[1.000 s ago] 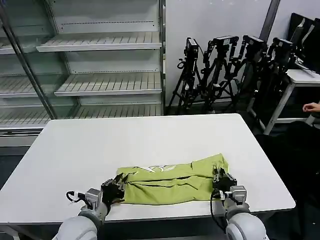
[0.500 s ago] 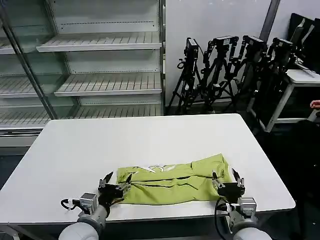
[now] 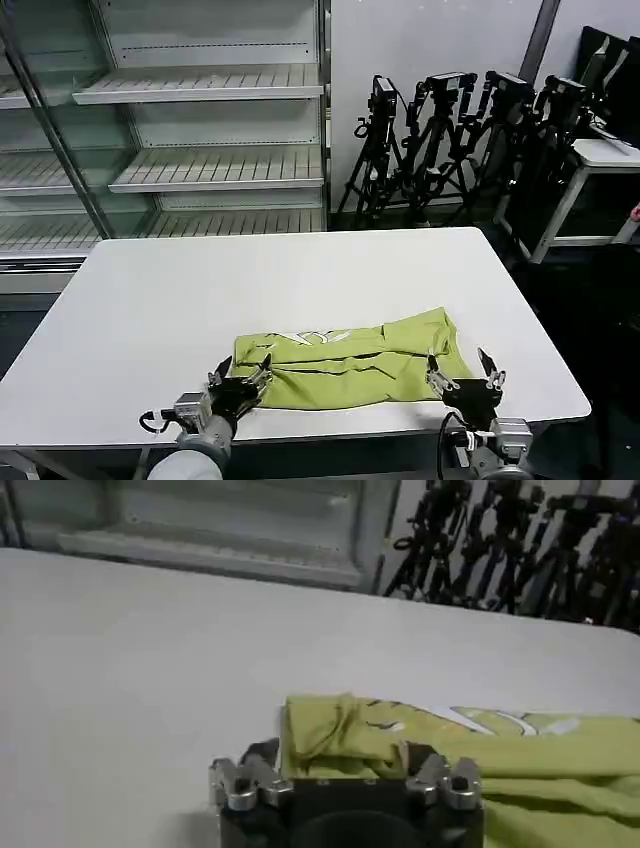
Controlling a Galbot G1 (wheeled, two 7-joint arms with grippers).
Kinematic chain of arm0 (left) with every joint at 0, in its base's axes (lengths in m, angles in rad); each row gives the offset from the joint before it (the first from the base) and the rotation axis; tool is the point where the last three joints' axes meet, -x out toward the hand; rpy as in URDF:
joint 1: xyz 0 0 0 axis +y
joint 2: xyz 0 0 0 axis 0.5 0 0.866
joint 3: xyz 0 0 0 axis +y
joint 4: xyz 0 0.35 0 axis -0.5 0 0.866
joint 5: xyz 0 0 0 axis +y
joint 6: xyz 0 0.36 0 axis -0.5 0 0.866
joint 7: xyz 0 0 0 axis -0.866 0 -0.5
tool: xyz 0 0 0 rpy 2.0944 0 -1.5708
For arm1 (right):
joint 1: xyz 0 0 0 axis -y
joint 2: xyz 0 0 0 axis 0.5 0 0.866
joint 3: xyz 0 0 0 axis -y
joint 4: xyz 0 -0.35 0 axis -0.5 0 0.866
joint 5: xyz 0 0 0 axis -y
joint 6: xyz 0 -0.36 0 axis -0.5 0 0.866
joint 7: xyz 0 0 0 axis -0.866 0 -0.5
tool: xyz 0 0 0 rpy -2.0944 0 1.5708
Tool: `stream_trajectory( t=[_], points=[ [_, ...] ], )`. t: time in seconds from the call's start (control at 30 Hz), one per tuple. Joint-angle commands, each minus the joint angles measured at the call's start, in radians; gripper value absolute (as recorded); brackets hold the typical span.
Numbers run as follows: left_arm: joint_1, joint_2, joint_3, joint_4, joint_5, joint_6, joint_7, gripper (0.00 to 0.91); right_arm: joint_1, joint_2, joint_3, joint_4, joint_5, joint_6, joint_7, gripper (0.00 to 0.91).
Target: Fold and organize the clothes.
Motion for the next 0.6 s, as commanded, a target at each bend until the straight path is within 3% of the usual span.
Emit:
stream_trajectory(
  t=[0.03,0.27,0.6],
  points=[
    [0.003,-0.067,0.004,0.024,0.001,0.01,-0.012,0.02,-0.032,0.007,0.009,0.033,-0.004,0.004,-0.004,0.907],
    [0.013,-0.075,-0.014,0.011,-0.054,0.005,-0.007,0.01,-0.032,0.017,0.003,0.042,-0.002,0.002,0.003,0.907],
    [0.036,-0.054,-0.263,-0.066,-0.483,0.011,0.016,0.01,-0.026,0.012,0.012,0.058,0.01,-0.001,-0.001,0.907]
  ],
)
